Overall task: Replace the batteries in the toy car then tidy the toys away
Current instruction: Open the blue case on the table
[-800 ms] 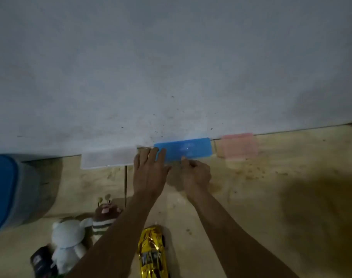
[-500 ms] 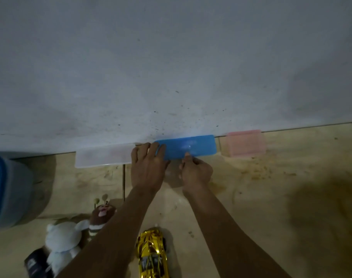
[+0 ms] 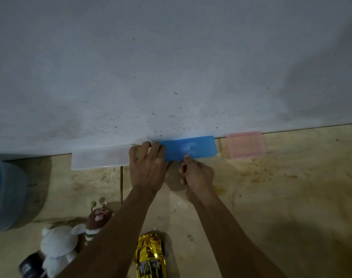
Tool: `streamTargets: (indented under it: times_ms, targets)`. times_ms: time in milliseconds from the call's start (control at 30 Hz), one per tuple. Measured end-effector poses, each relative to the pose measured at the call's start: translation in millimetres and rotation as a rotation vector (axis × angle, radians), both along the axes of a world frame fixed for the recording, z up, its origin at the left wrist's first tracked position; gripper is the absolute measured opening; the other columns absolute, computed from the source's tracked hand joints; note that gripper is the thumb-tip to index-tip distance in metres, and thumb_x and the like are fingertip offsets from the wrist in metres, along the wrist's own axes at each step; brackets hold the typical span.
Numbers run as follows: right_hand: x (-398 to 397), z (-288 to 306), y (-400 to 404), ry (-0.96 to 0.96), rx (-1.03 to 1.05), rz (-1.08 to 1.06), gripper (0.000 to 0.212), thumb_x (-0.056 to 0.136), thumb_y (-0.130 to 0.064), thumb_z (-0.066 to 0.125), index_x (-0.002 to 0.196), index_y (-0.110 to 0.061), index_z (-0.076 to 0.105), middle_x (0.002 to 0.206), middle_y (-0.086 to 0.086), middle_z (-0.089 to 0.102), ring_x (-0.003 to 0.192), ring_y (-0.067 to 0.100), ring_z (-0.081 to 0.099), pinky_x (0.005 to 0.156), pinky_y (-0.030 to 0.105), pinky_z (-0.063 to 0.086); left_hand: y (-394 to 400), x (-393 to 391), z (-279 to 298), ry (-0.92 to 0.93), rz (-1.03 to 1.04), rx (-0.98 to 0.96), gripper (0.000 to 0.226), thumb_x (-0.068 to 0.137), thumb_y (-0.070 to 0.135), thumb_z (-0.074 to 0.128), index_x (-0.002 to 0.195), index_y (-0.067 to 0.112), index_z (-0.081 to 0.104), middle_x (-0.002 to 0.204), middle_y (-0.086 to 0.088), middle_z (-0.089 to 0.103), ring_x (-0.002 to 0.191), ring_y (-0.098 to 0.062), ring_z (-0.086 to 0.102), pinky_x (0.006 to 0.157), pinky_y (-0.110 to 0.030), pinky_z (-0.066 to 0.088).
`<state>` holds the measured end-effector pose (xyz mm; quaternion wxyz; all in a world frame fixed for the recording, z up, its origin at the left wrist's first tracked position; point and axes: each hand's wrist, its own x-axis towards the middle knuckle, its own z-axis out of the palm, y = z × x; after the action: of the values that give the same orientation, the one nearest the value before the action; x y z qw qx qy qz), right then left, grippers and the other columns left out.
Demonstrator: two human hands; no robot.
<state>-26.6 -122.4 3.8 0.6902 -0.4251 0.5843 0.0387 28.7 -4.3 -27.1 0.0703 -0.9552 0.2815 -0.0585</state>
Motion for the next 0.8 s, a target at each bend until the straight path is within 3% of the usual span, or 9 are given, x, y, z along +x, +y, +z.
streamTargets:
  times_ms: [233, 333, 600, 800]
  targets:
    - [-6.7, -1.1, -3.9, -0.049, 0.023, 0.039, 0.030, 0.087, -0.036, 0.074, 0.092, -0.007, 0.072, 0.069, 0.002, 0.069, 0.060, 0.012, 0.061, 0.049, 0.026, 0.046, 0.4, 2.7, 5.4, 0.019, -0.012, -0.013, 0.039, 0.083, 0.040, 0.072, 0.110, 0.011, 0.068, 0.111, -0.008, 0.067, 0.105, -0.033, 0.058, 0.088, -0.050, 0.040]
    - [-4.1, 3.4, -4.8, -0.003, -0.009, 0.047, 0.030, 0.086, -0.039, 0.075, 0.086, -0.008, 0.073, 0.068, 0.003, 0.071, 0.057, 0.012, 0.060, 0.047, 0.025, 0.046, -1.2, 2.6, 7.8, 0.034, 0.004, -0.001, 0.043, 0.081, 0.043, 0.073, 0.109, 0.011, 0.068, 0.111, -0.009, 0.067, 0.105, -0.033, 0.058, 0.088, -0.050, 0.040]
    - [17.6, 24.6, -15.9, -0.077, 0.005, 0.023, 0.028, 0.084, -0.037, 0.078, 0.086, -0.009, 0.073, 0.068, 0.001, 0.072, 0.053, 0.008, 0.061, 0.041, 0.020, 0.040, -1.4, -3.7, 18.7, 0.080, 0.071, -0.069, 0.080, 0.070, 0.052, 0.082, 0.133, 0.015, 0.049, 0.130, -0.012, 0.057, 0.115, -0.033, 0.054, 0.092, -0.048, 0.041]
    - [26.4, 30.0, -26.4, -0.084, 0.053, 0.125, 0.032, 0.089, -0.031, 0.074, 0.065, -0.012, 0.064, 0.050, 0.000, 0.060, 0.045, 0.011, 0.047, 0.040, 0.022, 0.035, 12.3, -18.1, 26.1, 0.059, 0.040, -0.072, 0.096, 0.069, 0.062, 0.078, 0.148, 0.025, 0.042, 0.144, -0.015, 0.046, 0.126, -0.037, 0.048, 0.097, -0.055, 0.041]
